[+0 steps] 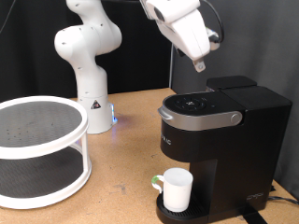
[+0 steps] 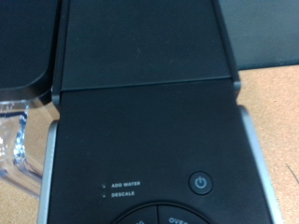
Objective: Make a cup of coffee with the keurig machine
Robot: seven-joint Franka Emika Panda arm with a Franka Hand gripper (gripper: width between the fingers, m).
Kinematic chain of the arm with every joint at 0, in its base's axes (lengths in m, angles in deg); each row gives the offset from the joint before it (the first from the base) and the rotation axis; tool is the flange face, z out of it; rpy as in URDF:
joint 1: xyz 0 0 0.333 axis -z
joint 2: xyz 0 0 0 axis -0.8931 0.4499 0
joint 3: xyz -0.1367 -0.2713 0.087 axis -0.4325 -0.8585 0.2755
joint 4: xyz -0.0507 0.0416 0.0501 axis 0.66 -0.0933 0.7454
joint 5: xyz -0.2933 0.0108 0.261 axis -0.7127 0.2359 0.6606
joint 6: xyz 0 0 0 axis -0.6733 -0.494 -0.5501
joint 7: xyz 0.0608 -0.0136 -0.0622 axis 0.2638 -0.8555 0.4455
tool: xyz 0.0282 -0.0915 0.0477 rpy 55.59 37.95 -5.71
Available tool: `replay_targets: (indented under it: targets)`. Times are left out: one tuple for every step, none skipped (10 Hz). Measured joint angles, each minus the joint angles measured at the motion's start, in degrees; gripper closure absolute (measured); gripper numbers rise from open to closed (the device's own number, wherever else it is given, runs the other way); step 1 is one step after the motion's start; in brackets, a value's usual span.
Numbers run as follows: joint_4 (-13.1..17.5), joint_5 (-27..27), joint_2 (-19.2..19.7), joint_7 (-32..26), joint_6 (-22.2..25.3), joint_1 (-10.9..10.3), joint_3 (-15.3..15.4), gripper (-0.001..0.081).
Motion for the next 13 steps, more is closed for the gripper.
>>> replay_targets:
  targets:
    - [-0.66, -0.03, 0.39, -0.71, -0.73, 0.0, 0.06, 0.0003]
    - [-1.54, -0.12, 0.75, -1.38, -1.97, -0.01, 0.11, 0.0003]
    - [-2.42, -0.67, 0.96, -1.77, -3.14, -0.01, 0.16, 0.0003]
    - [-3.38, -1.49, 1.0, -2.07, -4.94, -0.01, 0.23, 0.0003]
    - [-4.4, -2.08, 1.01, -2.65, -7.1, -0.01, 0.34, 0.0003]
    - [-5.39, -2.16, 1.01, -3.3, -9.51, -0.02, 0.51, 0.0132]
    - [-6.11, -2.16, 1.01, -3.61, -11.01, -0.02, 0.71, 0.0269]
    - [-6.61, -2.16, 1.01, -3.83, -12.16, -0.03, 0.87, 0.0269]
    - [-7.14, -2.16, 1.01, -4.25, -13.48, -0.08, 1.0, 0.0451]
    - [-7.74, -2.16, 1.01, -4.42, -14.97, -0.13, 1.19, 0.0587]
    - [-8.26, -2.16, 1.05, -4.42, -15.75, -0.16, 1.43, 0.0587]
    - [-8.52, -2.16, 1.18, -4.42, -15.79, -0.23, 1.54, 0.0748]
    - [-8.65, -2.15, 1.49, -4.41, -15.79, -0.24, 1.58, 0.0788]
